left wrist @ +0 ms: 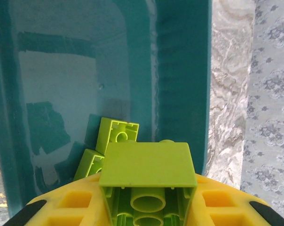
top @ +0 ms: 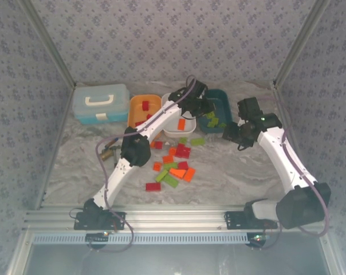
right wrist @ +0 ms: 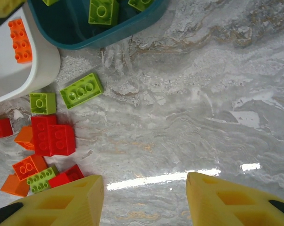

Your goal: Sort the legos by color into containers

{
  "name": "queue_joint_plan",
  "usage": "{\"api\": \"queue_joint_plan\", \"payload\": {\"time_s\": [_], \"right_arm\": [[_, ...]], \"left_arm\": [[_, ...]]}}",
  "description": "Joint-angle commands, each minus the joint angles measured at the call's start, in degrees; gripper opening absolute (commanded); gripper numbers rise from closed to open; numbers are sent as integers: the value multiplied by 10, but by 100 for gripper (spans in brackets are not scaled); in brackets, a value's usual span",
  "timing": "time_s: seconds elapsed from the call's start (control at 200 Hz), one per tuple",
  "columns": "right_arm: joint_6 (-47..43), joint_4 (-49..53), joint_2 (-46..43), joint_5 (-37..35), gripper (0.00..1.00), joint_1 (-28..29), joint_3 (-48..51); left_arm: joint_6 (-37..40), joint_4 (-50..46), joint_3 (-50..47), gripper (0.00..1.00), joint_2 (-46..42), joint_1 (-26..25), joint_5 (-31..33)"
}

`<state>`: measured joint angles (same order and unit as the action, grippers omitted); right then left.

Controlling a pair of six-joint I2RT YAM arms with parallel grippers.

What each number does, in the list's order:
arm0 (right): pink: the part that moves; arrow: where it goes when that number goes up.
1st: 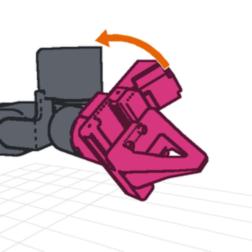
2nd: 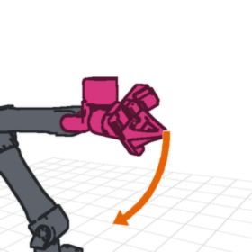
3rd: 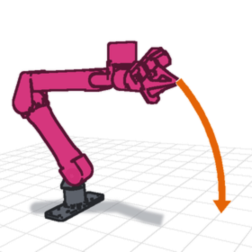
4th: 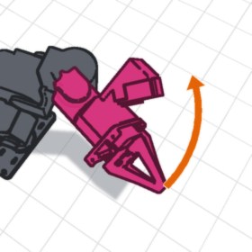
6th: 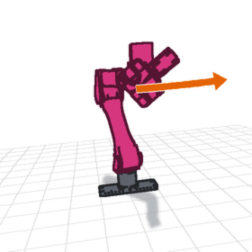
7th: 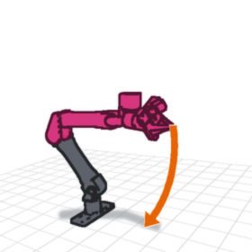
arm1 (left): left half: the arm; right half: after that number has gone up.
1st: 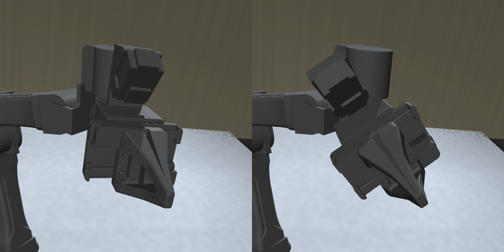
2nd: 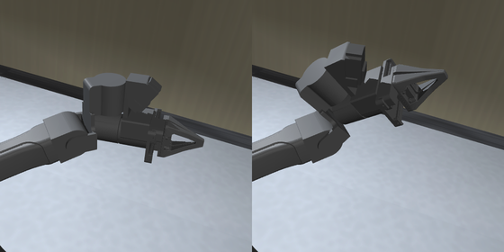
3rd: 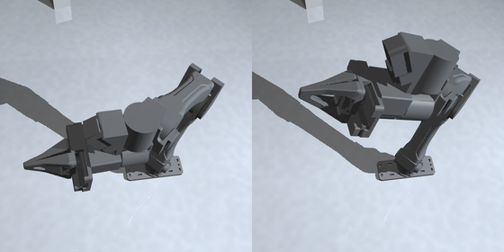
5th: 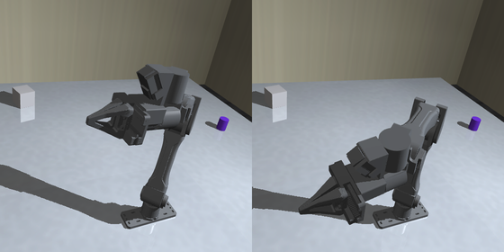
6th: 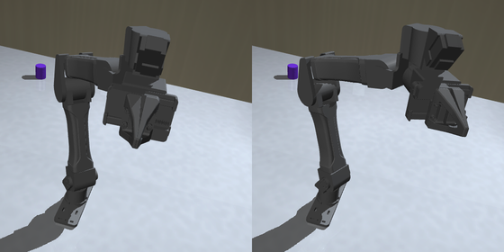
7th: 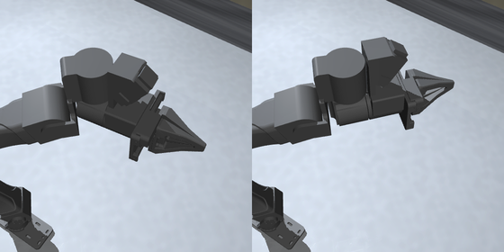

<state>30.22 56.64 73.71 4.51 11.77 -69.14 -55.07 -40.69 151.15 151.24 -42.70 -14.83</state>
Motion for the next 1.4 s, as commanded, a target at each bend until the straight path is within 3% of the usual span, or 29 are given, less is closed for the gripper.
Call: {"api": "queue_joint_plan", "payload": {"time_s": [0.0,0.085,0.26,0.51,0.625,0.769,0.849,0.964,1.134,1.239,1.399], "right_arm": [[8,19,-18,2,51,-10,22],[7,18,-18,5,51,-13,23],[6,12,-15,8,51,-13,26],[-16,17,-7,-20,51,8,16],[-32,24,6,-48,51,51,-1],[-70,6,32,-45,52,137,-16],[-89,6,56,-54,52,203,-16],[-91,4,107,-50,52,276,-15],[-64,-34,184,-13,58,324,-25],[-46,-51,233,7,61,327,-44],[-29,-58,293,16,63,329,-76]], "left_arm": [[14,1,27,27,10,-7,-14],[16,-3,28,31,12,-9,-15],[17,-18,28,54,11,-9,-9],[16,-14,27,57,-11,-9,-3],[14,-20,27,59,-46,-9,18],[27,-101,-2,60,-127,0,70],[31,-99,-119,62,-215,9,94],[-7,-16,-397,63,-392,36,113],[-54,-6,-711,64,-611,97,129],[-56,-37,-834,65,-720,126,125],[-50,-86,-934,66,-832,139,126]]}}
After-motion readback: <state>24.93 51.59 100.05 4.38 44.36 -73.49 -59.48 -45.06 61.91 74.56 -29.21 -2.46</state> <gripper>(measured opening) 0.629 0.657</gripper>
